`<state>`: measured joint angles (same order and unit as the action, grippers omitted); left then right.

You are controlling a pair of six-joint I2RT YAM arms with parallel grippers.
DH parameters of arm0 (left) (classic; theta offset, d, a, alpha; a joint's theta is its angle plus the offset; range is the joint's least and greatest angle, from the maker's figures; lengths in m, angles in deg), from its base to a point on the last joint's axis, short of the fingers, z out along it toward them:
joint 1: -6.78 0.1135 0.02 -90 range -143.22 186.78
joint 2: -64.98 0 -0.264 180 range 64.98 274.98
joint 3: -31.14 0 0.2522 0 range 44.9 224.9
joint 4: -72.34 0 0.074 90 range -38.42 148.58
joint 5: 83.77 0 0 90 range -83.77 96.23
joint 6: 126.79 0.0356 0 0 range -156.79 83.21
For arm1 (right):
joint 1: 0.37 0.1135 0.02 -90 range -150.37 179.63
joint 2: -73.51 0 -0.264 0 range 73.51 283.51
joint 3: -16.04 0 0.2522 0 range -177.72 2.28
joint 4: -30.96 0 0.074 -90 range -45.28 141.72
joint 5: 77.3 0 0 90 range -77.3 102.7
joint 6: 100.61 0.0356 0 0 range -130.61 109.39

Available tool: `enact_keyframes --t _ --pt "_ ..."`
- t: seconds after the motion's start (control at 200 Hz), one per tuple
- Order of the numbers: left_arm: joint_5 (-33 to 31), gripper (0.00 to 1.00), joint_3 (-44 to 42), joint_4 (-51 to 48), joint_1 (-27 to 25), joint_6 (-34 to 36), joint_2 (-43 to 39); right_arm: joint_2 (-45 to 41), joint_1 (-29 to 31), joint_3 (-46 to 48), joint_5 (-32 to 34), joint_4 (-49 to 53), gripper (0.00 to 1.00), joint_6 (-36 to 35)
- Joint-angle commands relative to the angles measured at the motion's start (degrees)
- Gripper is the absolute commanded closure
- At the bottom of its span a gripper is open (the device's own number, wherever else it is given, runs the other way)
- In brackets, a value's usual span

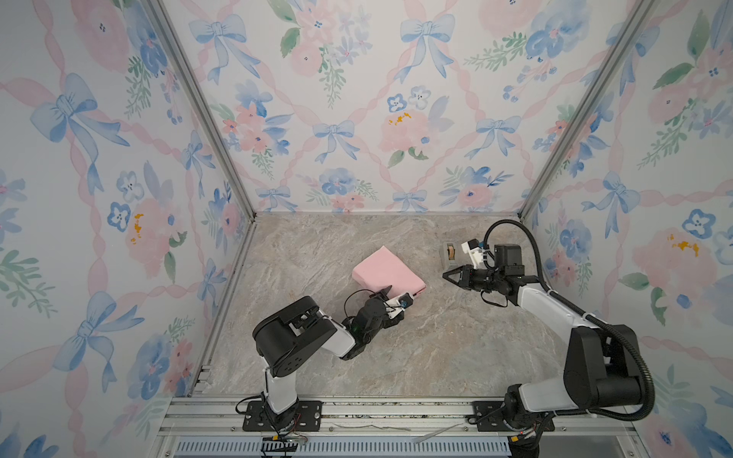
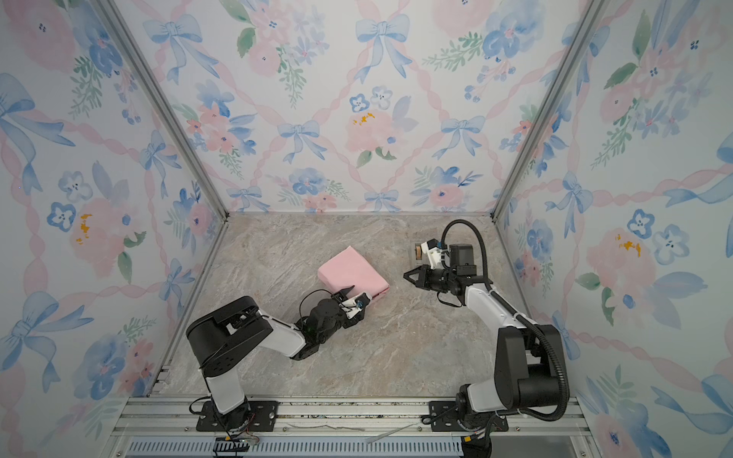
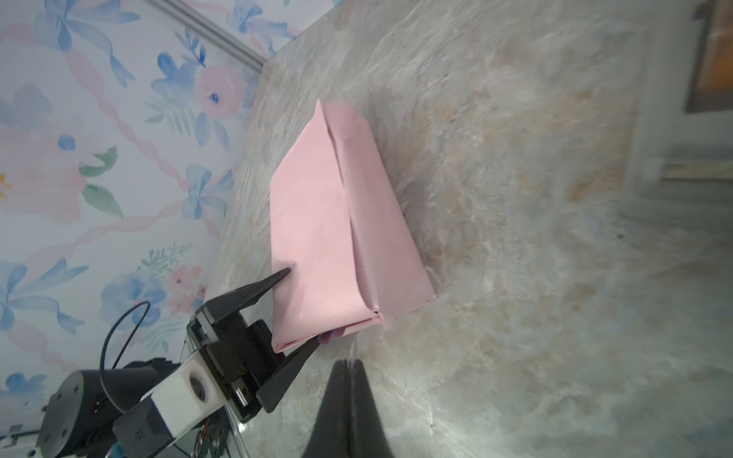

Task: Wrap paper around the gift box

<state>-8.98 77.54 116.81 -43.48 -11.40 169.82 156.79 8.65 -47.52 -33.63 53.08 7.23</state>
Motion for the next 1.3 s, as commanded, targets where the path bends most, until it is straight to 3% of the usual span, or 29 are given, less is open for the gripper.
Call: enact_keyframes --t 0.0,0.16,0.435,0.845,1.295 --pt "1.8 0.31 -0.9 -6.0 -0.7 -2.6 1.8 1.6 4.9 -1.6 -1.3 4.0 1.00 -3.4" --pt "1.8 0.31 -1.2 -5.7 -0.7 -2.6 1.6 4.6 10.0 -2.2 -1.2 3.1 1.00 -3.0" --pt "1.8 0.31 -1.4 -5.4 -0.6 -2.7 1.6 9.5 13.3 -4.5 -3.2 1.0 1.00 -2.2" --pt "1.7 0.31 -1.5 -5.4 -0.7 -2.6 1.6 15.8 13.0 -4.2 -2.6 -1.9 1.00 0.5" --pt "1.5 0.31 -1.4 -5.3 -0.7 -2.5 1.5 14.8 11.7 -2.6 -2.8 -5.2 1.00 3.1"
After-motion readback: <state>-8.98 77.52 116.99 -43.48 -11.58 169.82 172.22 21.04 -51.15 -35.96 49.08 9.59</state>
